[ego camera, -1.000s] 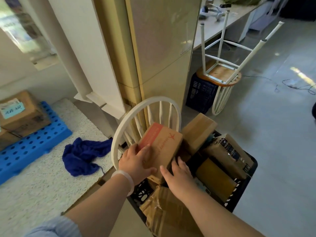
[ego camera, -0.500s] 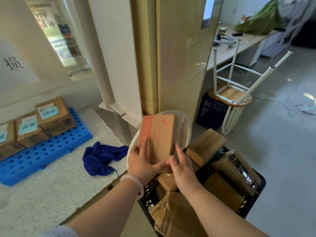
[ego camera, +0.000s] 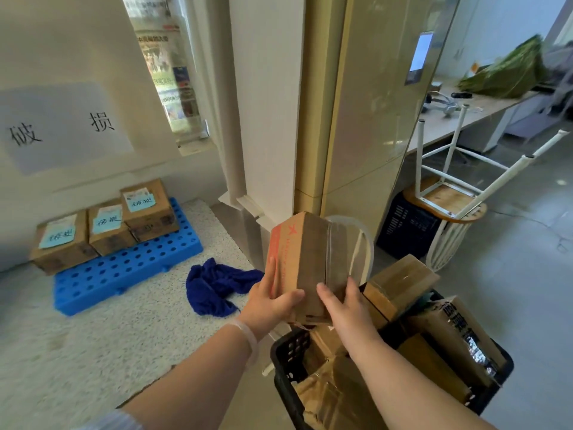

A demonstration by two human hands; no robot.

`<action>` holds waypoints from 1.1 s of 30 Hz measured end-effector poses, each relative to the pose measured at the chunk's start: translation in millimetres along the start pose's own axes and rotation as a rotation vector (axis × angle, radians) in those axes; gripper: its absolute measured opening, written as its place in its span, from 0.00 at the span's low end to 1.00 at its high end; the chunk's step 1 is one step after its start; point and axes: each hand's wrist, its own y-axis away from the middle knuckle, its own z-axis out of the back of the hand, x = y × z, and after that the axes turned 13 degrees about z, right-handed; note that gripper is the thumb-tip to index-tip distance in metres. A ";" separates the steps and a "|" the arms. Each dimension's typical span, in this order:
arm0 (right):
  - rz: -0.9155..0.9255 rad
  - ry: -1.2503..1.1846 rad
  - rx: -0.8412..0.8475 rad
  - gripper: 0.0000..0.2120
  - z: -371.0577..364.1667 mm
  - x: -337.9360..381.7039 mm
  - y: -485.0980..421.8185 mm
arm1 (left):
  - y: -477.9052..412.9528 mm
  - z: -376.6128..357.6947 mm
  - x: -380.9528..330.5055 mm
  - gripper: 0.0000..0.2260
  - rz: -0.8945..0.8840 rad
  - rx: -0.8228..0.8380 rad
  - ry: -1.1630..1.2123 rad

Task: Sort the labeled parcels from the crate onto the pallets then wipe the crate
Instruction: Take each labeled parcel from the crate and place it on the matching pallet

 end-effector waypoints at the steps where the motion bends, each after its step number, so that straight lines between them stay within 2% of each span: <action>1: 0.002 0.020 0.020 0.38 -5.1 4.6 1.2 | 3.8 4.9 1.6 0.42 -0.018 0.021 0.011; 4: 0.045 0.055 0.072 0.37 -27.5 18.3 5.5 | 11.3 23.0 11.8 0.27 -0.139 -0.082 0.074; 7: 0.113 0.046 0.124 0.34 -52.8 31.6 10.9 | 16.7 48.5 23.1 0.26 -0.174 -0.364 -0.049; 10: 0.212 0.094 0.179 0.29 -81.9 40.1 17.7 | 27.9 71.6 27.3 0.33 -0.163 -0.446 -0.146; 14: 0.344 0.139 0.242 0.26 -129.5 52.0 28.6 | 44.2 100.6 32.3 0.56 -0.072 -0.485 -0.219; 17: 0.378 0.149 0.259 0.25 -163.8 62.0 37.2 | 52.8 130.1 42.0 0.61 -0.001 -0.502 -0.177; 22: 0.471 0.209 0.323 0.20 -213.1 74.4 44.8 | 67.5 191.9 68.7 0.57 0.053 -0.439 0.122; 25: 0.490 0.195 0.231 0.17 -240.4 83.1 42.4 | 79.0 224.9 84.4 0.54 0.028 -0.364 0.295; 27: 0.488 0.200 0.171 0.17 -258.2 88.4 38.8 | 88.4 245.3 91.5 0.49 0.016 -0.319 0.402; 31: 0.412 0.272 0.136 0.27 -296.3 91.0 24.3 | 104.3 285.7 107.2 0.33 0.064 -0.262 0.537; 33: 0.291 0.145 0.162 0.31 -315.7 92.0 20.0 | 109.2 304.3 117.3 0.29 0.095 -0.243 0.579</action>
